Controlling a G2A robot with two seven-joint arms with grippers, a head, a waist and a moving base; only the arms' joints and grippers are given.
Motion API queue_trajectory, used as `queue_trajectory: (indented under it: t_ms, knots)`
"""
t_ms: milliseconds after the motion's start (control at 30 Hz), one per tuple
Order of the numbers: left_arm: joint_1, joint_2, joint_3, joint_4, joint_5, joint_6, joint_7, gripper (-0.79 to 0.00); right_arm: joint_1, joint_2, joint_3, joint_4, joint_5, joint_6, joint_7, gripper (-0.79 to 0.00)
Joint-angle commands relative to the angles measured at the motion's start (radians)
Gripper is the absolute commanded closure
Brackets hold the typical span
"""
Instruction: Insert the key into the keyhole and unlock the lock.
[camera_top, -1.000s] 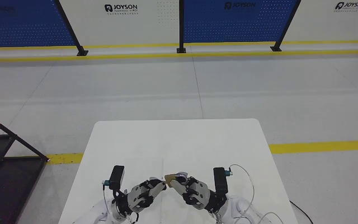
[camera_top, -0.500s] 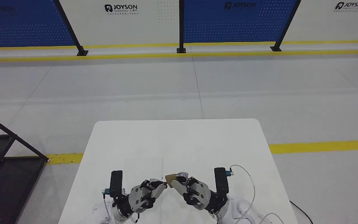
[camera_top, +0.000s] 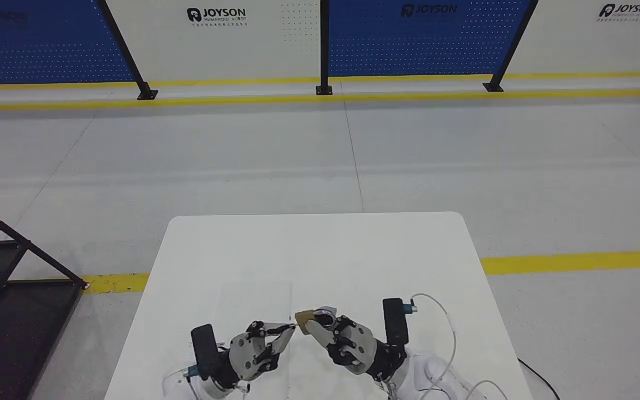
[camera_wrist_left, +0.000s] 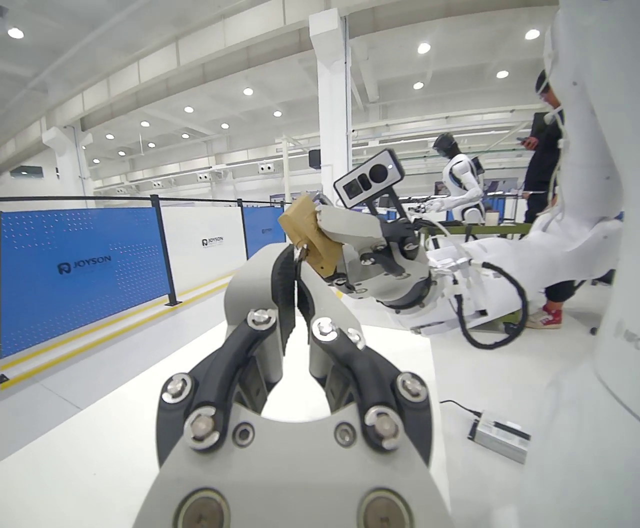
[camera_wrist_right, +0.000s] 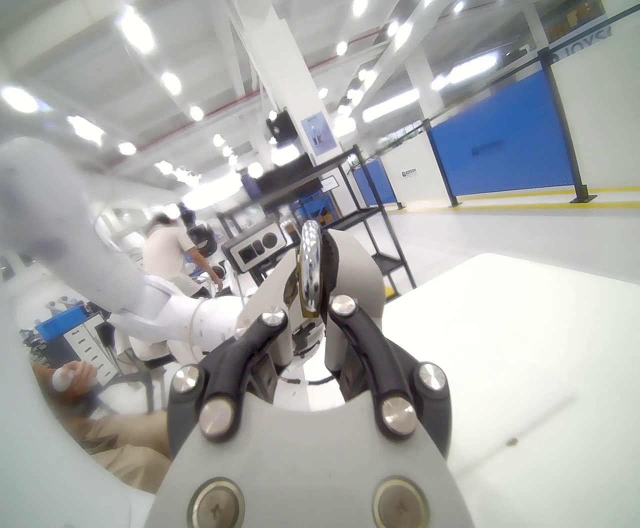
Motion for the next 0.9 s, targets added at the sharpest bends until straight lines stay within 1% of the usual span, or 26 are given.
queue_trajectory:
  t_ms: [0,433,467,500,600,767,833,867]
  knots:
    - [0.004,-0.002,-0.001,-0.004,0.026,0.051,0.004,0.000,0.001,0.000,-0.001,0.000,0.001,0.002,0.003,0.000]
    - [0.009,-0.007,-0.011,-0.021,0.208,0.296,0.038,0.000,0.000,0.002,-0.002,-0.004,0.008,0.007,0.011,0.000]
    - [0.004,-0.007,-0.021,-0.016,0.244,0.344,0.024,0.000,-0.001,0.002,-0.002,-0.004,0.009,0.006,0.011,0.000]
    - [0.007,-0.008,-0.020,-0.016,0.266,0.372,0.015,0.000,-0.001,0.003,-0.002,-0.003,0.010,0.007,0.011,0.000]
    - [0.004,-0.011,-0.019,-0.014,0.291,0.413,0.014,0.000,0.000,0.003,-0.001,-0.004,0.015,0.008,0.013,0.000]
    - [-0.001,-0.015,-0.004,-0.008,0.248,0.382,0.054,0.000,-0.001,0.004,0.001,-0.005,0.018,0.008,0.013,0.000]
    - [-0.004,-0.016,-0.005,-0.005,0.238,0.376,0.060,-0.520,-0.001,0.004,0.003,-0.006,0.018,0.011,0.012,0.000]
    - [-0.002,-0.018,0.003,-0.009,0.207,0.346,0.073,-0.767,-0.001,0.005,0.005,-0.006,0.018,0.014,0.009,0.000]
